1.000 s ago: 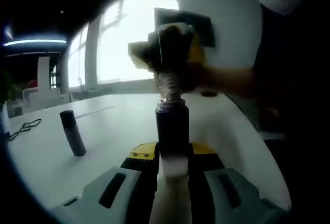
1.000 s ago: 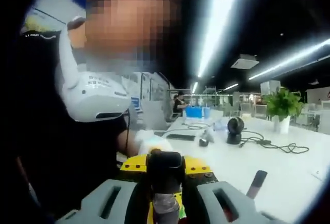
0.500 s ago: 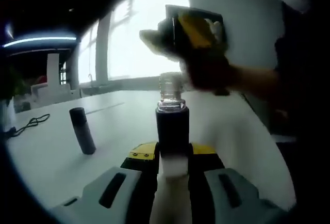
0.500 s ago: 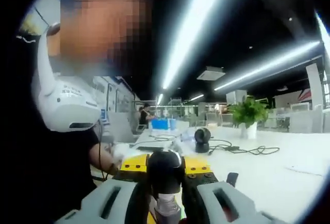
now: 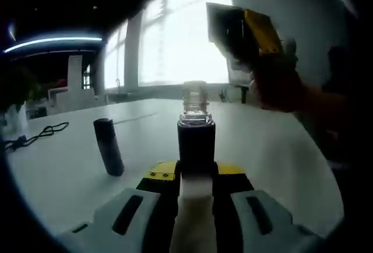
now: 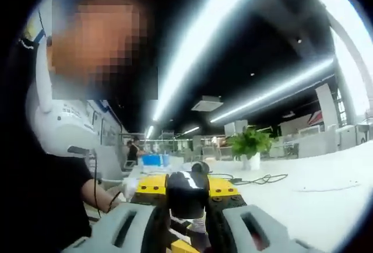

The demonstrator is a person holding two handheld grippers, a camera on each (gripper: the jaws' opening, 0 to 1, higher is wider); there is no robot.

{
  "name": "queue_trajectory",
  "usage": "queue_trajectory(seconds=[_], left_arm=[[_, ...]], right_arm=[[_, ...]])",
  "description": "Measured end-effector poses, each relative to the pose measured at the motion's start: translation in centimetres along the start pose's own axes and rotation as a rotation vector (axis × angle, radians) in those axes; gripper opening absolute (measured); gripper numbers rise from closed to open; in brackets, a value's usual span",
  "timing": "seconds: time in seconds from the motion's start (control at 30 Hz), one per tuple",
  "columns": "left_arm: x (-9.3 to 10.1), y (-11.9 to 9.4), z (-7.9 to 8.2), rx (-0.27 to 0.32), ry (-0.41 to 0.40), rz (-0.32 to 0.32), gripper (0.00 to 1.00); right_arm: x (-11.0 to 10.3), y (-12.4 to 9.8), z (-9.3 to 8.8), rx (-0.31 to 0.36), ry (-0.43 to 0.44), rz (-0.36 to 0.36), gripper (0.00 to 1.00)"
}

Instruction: Pick up cosmetic bottle twist off cap place on table pick up cap screw tight cap place on table

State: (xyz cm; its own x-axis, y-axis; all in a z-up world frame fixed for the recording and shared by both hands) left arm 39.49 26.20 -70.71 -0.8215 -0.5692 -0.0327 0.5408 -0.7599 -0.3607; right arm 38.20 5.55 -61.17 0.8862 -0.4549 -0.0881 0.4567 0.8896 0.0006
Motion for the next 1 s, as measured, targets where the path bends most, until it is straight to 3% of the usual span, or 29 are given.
queue_trajectory(seconds=[0.2,0.47,0.7,1.0], left_arm=[[0.0,0.7,0.3,-0.001,-0.004,0.009,0.11],[0.1,1.2,0.4,-0.003,-0.014,0.032,0.11],[0.0,2.0,0.8,-0.015,0.005,0.047,0.12],[-0.2,2.9,1.1,-0.012,-0.009,0.039,0.12]], right_arm=[[0.6,-1.0,-1.2,-0.068,-0.025,-0.147,0.17],[0.3,-0.9,-2.0,-0.079,-0.04,-0.31,0.17],[0.0,-0.9,-2.8,-0.104,-0.009,-0.388,0.17],[0.1,-1.3,-3.2,-0.087,0.027,-0.432,0.17]])
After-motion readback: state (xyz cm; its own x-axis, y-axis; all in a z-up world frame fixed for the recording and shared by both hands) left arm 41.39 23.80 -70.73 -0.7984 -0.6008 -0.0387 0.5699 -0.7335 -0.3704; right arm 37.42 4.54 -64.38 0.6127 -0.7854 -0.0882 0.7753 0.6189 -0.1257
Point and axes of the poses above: the point that each gripper's makers call its tool centre point, and the gripper's own axes: y roughly forward along the fingers, x roughly to its right, z roughly out of its top, the point moved 10 cm from there along -y, roughly backward along the fingers, and after that the axes turned 14 degrees about -x, right-handed, at the moved point
